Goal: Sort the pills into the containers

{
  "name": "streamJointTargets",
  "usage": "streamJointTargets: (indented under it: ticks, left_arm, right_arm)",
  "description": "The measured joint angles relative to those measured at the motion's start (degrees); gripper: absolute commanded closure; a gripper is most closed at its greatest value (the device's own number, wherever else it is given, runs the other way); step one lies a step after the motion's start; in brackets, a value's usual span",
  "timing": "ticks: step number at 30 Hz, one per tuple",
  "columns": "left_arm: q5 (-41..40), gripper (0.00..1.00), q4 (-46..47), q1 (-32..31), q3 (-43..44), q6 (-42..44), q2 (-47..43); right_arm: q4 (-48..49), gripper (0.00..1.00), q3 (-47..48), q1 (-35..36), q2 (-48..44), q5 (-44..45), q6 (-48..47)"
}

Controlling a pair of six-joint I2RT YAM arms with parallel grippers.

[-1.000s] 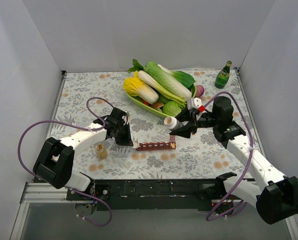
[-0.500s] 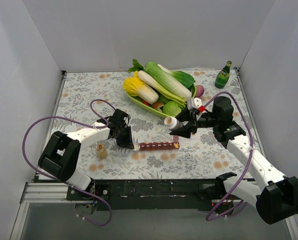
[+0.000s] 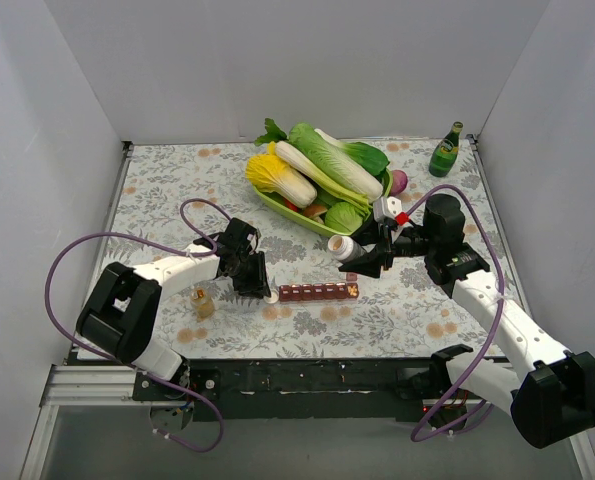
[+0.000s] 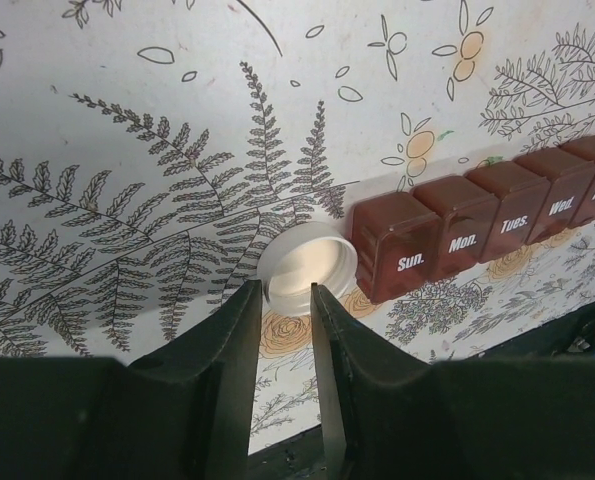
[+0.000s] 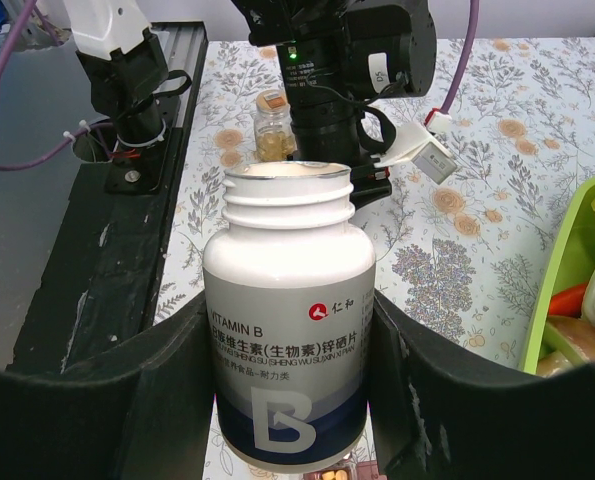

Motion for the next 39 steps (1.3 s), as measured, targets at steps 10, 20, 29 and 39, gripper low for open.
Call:
streamJointTargets:
  ticks: [10,20,29,39]
  left_arm:
    - [-0.52,0.57,-1.31,0.00,-0.24,-0.07,-4.33]
    - [2.40,0.59,0.04,-5.07,-0.72,7.41,-8.26]
    - [-4.28,0.62,-0.31,-10.88,-0.26,8.41,-2.36]
    - [-9.49,0.64,0.04,-12.57,2.01,9.44,-2.36]
  right_arm:
    - [0.00,0.99,0.00,0.00,0.04,-0.02,0.00]
    - [0.02,0.99,0.00,0.00,0.13,-0.02,0.02]
    - [0.15,0.99,0.00,-0.09,0.20,-0.04,0.02]
    - [0.81,0.99,0.00,-0.11,0.26,-0.04,0.13]
